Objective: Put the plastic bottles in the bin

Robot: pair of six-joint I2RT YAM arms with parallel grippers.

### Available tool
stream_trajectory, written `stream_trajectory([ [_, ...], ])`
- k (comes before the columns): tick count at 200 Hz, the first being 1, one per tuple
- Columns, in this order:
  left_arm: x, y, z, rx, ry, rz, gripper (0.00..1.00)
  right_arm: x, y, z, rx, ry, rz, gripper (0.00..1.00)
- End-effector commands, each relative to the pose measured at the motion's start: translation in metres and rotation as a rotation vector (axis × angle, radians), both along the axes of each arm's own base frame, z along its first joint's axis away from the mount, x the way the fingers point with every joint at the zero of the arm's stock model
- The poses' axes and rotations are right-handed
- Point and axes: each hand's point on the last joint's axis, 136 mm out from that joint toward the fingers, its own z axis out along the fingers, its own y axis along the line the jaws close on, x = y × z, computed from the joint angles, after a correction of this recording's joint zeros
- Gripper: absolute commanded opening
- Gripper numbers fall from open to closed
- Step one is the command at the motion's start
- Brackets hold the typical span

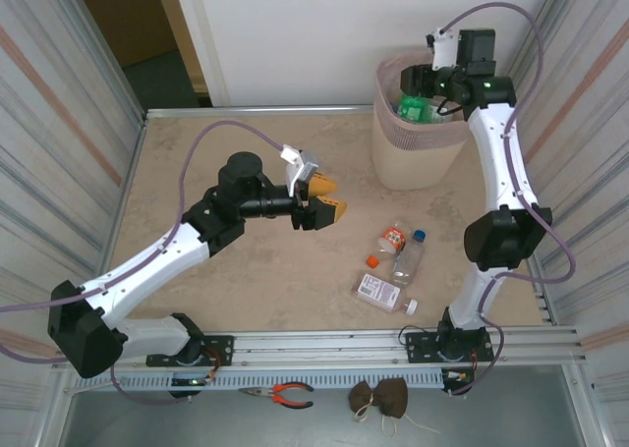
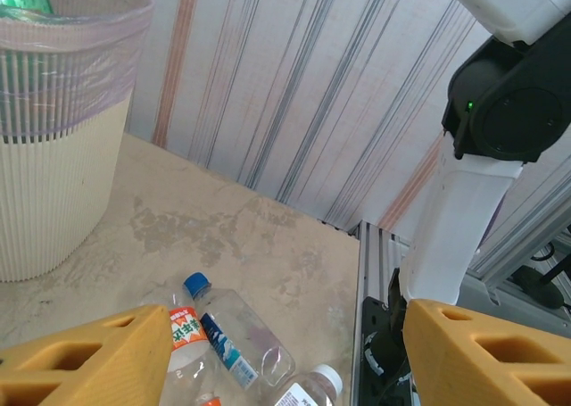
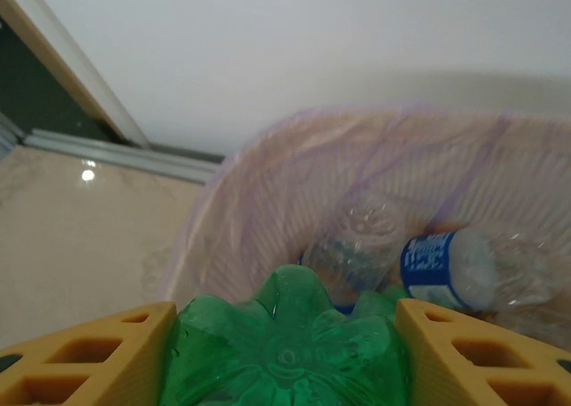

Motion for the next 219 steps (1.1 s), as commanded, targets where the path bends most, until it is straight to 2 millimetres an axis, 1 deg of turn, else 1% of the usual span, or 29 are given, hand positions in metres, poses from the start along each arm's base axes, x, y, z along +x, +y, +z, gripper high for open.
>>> stream_trajectory([
  [1, -0.002, 0.010, 0.013, -0.026, -0.045, 0.022, 0.69, -0.001, 0.003, -0.019, -0.056, 0.060, 0.014, 0.51],
  [38, -0.002, 0.011, 0.011, -0.025, -0.044, 0.026, 0.69, 0.003, 0.008, -0.060, -0.062, 0.169, 0.026, 0.53],
  [72, -0.004, 0.013, 0.012, -0.024, -0.048, 0.031, 0.69, 0.010, 0.013, -0.084, -0.055, 0.222, 0.036, 0.58],
  [88, -0.004, 0.014, 0.012, -0.025, -0.050, 0.035, 0.69, 0.012, 0.014, -0.088, -0.044, 0.233, 0.034, 0.62],
  [101, -0.004, 0.015, 0.011, -0.024, -0.050, 0.037, 0.69, 0.014, 0.016, -0.081, -0.031, 0.219, 0.039, 0.66],
  [115, -0.004, 0.015, 0.011, -0.024, -0.048, 0.038, 0.69, 0.013, 0.019, -0.068, -0.023, 0.192, 0.041, 0.69],
  [150, -0.004, 0.015, 0.011, -0.021, -0.051, 0.037, 0.69, 0.008, 0.020, -0.019, -0.006, 0.090, 0.033, 0.72],
  [174, -0.003, 0.016, 0.009, -0.009, -0.053, 0.048, 0.69, -0.002, 0.020, 0.013, 0.007, 0.023, 0.030, 0.74],
  [191, -0.001, 0.016, 0.007, 0.002, -0.046, 0.053, 0.69, -0.011, 0.020, 0.031, 0.016, -0.013, 0.031, 0.74],
  [219, 0.004, 0.011, -0.007, 0.054, -0.021, 0.052, 0.66, -0.027, 0.019, 0.049, 0.027, -0.037, 0.035, 0.73],
])
